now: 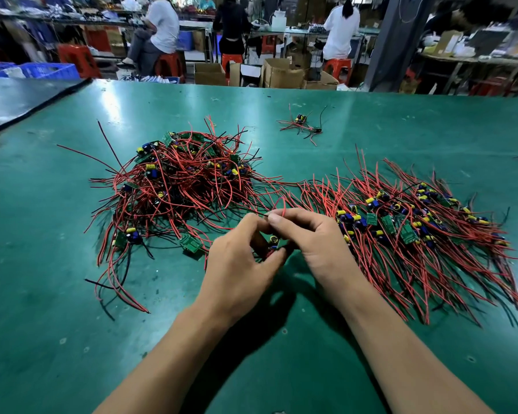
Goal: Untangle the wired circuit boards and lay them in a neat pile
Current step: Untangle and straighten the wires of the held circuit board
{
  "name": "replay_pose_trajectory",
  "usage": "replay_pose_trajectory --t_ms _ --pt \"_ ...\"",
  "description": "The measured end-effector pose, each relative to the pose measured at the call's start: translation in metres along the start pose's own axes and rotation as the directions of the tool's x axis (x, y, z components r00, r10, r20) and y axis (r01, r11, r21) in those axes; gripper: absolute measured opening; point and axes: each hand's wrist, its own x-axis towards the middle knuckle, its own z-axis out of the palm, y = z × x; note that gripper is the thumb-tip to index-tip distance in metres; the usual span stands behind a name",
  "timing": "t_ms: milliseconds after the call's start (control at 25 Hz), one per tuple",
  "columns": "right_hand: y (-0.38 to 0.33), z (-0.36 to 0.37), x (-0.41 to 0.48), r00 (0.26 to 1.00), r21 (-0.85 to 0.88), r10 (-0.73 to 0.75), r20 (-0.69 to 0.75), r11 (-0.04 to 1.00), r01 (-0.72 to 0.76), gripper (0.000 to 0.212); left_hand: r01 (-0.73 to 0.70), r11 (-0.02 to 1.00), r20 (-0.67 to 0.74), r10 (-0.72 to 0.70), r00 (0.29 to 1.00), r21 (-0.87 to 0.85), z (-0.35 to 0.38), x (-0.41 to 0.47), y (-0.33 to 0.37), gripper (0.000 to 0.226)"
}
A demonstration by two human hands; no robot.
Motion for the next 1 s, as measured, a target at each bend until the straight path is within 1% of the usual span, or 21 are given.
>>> replay_pose_trajectory --t_ms 40,80,120,160,200,240,280,320,400,480,560,640,720,800,880,920,1000 --pt "-0.002 -0.001 0.0 0.999 0.075 0.04 -0.002 0.996 -0.04 0.003 0.1 0.988 0.048 -0.095 0.994 -0.119 0.0 0.001 0.001 0.028" --pt "-0.004 0.0 0.0 0.996 0.168 0.09 0.012 0.982 -0.091 0.006 0.233 0.929 0.126 -0.205 0.971 -0.287 -0.001 0.002 0.003 0.032" --pt "-0.005 0.0 -0.001 0.99 0.253 0.137 0.039 0.957 -0.142 0.009 0.362 0.808 0.225 -0.287 0.931 -0.465 -0.002 0.004 0.006 0.035" --pt "-0.006 0.0 -0.001 0.984 0.315 0.168 0.064 0.932 -0.179 0.01 0.467 0.645 0.322 -0.338 0.884 -0.605 -0.002 0.004 0.007 0.037" --pt "-0.006 0.001 -0.001 0.98 0.349 0.184 0.074 0.916 -0.198 0.009 0.536 0.495 0.397 -0.364 0.843 -0.684 -0.002 0.005 0.008 0.036" --pt "-0.006 0.001 -0.001 0.979 0.369 0.191 0.076 0.907 -0.205 0.007 0.575 0.403 0.442 -0.378 0.813 -0.712 -0.003 0.006 0.009 0.034" --pt "-0.005 0.001 -0.001 0.979 0.377 0.193 0.071 0.903 -0.206 0.004 0.6 0.361 0.471 -0.387 0.793 -0.714 -0.004 0.008 0.009 0.032" --pt "-0.005 0.0 -0.001 0.98 0.378 0.19 0.061 0.904 -0.199 0.004 0.621 0.342 0.494 -0.392 0.776 -0.705 -0.005 0.009 0.01 0.031" --pt "-0.006 -0.001 0.0 0.984 0.373 0.173 0.042 0.911 -0.176 0.011 0.652 0.34 0.526 -0.397 0.752 -0.677 -0.006 0.01 0.008 0.026" --pt "-0.007 -0.002 0.001 0.987 0.354 0.16 0.026 0.922 -0.159 0.019 0.666 0.374 0.536 -0.399 0.744 -0.645 -0.006 0.01 0.007 0.015" --pt "-0.008 -0.004 0.002 0.985 0.33 0.17 0.017 0.929 -0.166 0.024 0.664 0.4 0.535 -0.395 0.747 -0.631 -0.006 0.01 0.007 0.015" --pt "-0.009 -0.005 0.004 0.979 0.35 0.198 0.044 0.915 -0.201 0.027 0.671 0.377 0.563 -0.365 0.741 -0.639 -0.008 0.01 0.007 0.017" --pt "-0.011 -0.007 0.004 0.974 0.423 0.211 0.088 0.877 -0.228 0.028 0.7 0.323 0.626 -0.312 0.714 -0.637 -0.011 0.009 0.01 0.012" --pt "-0.013 -0.01 0.005 0.973 0.514 0.204 0.108 0.826 -0.23 0.024 0.731 0.285 0.681 -0.269 0.682 -0.62 -0.014 0.009 0.012 0.015" --pt "-0.013 -0.011 0.004 0.97 0.572 0.21 0.12 0.784 -0.24 0.022 0.744 0.271 0.702 -0.249 0.667 -0.611 -0.016 0.01 0.012 0.019" --pt "-0.013 -0.011 0.004 0.968 0.571 0.219 0.122 0.782 -0.249 0.023 0.747 0.275 0.706 -0.246 0.664 -0.606 -0.017 0.01 0.013 0.02" --pt "-0.011 -0.01 0.002 0.963 0.499 0.242 0.118 0.824 -0.268 0.025 0.752 0.298 0.711 -0.253 0.656 -0.588 -0.016 0.009 0.015 0.017"
